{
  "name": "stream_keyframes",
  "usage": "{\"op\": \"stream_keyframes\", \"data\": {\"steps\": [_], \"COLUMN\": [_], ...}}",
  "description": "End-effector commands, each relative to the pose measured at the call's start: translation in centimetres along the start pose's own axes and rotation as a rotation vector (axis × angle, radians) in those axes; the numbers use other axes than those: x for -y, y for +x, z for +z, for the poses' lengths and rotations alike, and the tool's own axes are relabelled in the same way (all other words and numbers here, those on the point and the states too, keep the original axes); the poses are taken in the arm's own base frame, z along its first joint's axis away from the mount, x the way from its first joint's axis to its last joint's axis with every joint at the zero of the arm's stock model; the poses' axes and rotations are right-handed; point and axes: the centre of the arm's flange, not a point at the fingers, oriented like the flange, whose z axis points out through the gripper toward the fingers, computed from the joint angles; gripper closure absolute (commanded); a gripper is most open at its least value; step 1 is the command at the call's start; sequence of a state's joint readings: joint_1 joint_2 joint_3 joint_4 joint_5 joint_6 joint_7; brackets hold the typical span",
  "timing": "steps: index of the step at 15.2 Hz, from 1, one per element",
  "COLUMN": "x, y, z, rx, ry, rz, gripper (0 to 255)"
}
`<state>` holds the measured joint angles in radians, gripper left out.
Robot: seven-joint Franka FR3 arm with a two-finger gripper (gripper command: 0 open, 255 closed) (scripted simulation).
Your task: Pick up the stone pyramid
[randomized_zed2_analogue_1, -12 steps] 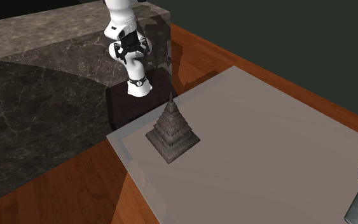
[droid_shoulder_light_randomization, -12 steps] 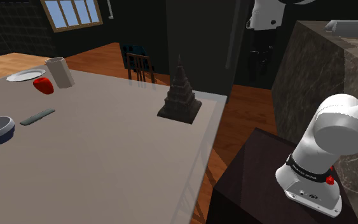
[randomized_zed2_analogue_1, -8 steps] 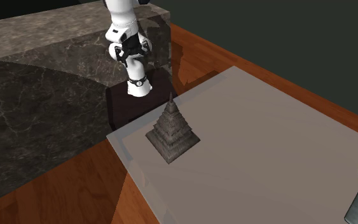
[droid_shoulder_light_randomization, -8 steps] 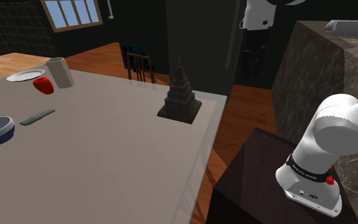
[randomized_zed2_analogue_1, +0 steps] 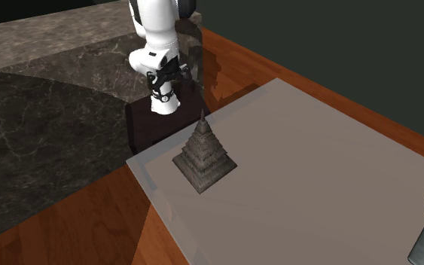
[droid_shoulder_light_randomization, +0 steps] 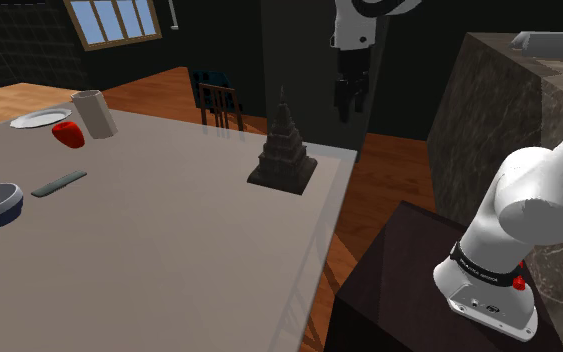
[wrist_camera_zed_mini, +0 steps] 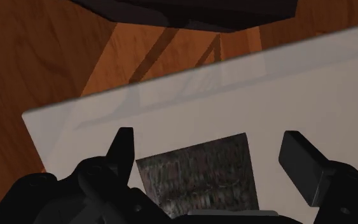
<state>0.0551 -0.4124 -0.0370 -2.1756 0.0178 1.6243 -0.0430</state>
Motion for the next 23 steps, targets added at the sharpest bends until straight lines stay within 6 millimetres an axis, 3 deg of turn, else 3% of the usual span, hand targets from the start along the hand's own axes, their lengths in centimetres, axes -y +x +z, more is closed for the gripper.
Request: {"op": "stream_keyframes", "data": {"steps": [1,16,23], "x": [0.1,6.0,5.9], "y": [2.8,21.7,22.2], "z": [-0.2,-0.9,2.3], "rx": [-0.001,-0.008,-0.008], "ry": [-0.008,-0.064,-0.065], "rz": [-0.028,-0.236,-0.236], "gripper": [0,0,0]}}
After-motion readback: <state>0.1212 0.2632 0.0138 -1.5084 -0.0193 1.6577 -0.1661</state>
